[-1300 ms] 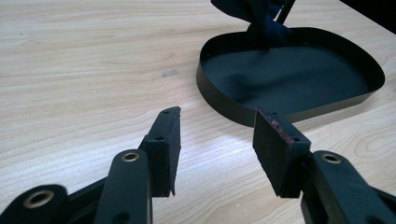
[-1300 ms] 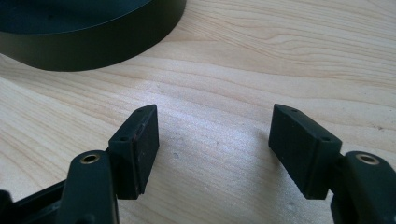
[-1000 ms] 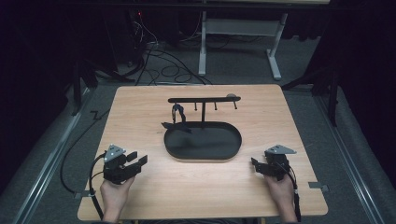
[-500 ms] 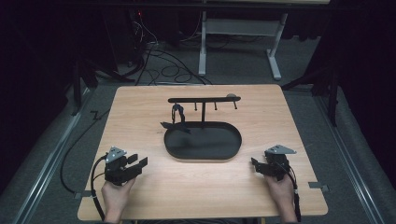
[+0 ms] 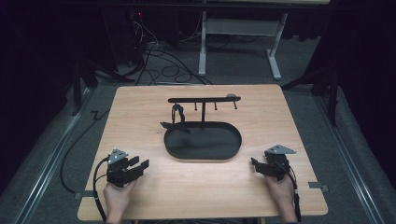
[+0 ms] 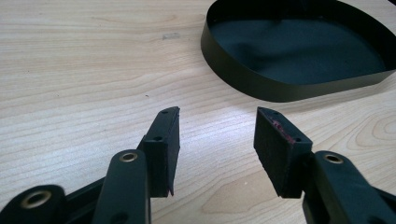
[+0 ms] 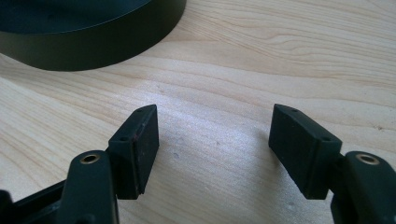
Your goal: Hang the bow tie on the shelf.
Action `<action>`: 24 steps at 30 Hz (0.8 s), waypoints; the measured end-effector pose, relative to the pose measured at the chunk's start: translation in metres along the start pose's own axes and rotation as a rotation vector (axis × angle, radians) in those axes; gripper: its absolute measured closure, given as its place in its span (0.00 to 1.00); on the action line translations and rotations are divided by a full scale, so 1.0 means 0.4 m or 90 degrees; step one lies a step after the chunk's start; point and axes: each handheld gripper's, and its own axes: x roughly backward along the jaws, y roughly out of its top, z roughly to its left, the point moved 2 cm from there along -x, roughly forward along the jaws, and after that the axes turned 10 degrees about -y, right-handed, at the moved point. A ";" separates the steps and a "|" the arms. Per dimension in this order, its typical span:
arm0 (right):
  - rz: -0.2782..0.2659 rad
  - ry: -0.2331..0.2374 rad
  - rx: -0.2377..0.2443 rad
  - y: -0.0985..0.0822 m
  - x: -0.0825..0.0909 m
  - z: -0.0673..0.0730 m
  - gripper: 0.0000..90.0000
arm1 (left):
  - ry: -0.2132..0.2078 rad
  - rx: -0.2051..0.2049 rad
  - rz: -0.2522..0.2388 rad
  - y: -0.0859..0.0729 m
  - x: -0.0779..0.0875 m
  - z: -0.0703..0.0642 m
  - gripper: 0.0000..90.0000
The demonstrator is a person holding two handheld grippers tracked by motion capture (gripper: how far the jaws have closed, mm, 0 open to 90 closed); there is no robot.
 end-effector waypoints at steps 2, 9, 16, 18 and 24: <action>0.000 0.000 0.000 0.000 0.000 0.000 0.39 | 0.000 0.002 0.002 -0.003 -0.003 0.001 0.57; 0.000 0.000 0.000 0.000 0.000 0.000 0.39 | 0.003 0.005 0.004 -0.011 -0.014 0.005 0.56; 0.000 0.000 0.000 0.000 0.000 0.000 0.39 | 0.011 0.008 0.011 -0.021 -0.028 0.011 0.56; 0.000 0.000 0.000 0.000 0.000 0.000 0.39 | 0.016 0.006 0.016 -0.025 -0.034 0.013 0.56; 0.000 0.000 0.000 0.000 0.000 0.000 0.39 | 0.026 0.005 0.019 -0.033 -0.044 0.019 0.56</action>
